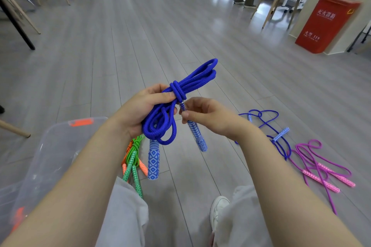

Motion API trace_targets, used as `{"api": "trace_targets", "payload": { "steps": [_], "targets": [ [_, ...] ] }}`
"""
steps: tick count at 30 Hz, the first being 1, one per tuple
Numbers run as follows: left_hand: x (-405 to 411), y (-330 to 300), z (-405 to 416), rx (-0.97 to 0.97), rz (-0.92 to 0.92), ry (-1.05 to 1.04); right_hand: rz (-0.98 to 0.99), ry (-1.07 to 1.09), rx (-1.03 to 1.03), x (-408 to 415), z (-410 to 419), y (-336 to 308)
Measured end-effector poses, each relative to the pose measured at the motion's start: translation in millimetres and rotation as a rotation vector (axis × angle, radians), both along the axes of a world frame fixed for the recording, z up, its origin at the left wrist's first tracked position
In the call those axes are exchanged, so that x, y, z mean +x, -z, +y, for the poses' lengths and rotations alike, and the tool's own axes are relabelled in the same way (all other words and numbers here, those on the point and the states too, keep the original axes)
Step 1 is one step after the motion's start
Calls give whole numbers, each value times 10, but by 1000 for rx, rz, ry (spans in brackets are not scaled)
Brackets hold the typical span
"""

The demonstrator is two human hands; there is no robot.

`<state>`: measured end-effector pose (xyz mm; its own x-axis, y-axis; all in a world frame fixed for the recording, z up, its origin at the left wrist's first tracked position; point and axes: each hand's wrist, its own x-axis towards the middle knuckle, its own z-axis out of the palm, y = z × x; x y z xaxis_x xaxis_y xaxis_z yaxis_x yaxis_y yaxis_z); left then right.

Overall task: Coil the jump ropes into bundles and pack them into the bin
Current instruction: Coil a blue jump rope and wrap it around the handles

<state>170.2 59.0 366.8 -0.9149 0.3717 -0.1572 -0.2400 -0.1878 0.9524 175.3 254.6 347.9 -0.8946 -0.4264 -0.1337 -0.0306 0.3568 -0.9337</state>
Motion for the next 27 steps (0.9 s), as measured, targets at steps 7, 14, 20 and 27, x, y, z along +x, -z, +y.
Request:
{"api": "trace_targets", "payload": {
  "steps": [7,14,20,27],
  "targets": [
    [39,8,35,-76,-18,73,150,91,171,-83,16,145],
    [90,22,39,-402,35,326,66,-60,158,-86,196,122],
    [124,56,29,-592,68,542,95,-75,539,-51,154,121],
    [78,94,-19,-682,100,617,285,-55,725,-46,145,150]
  ]
}}
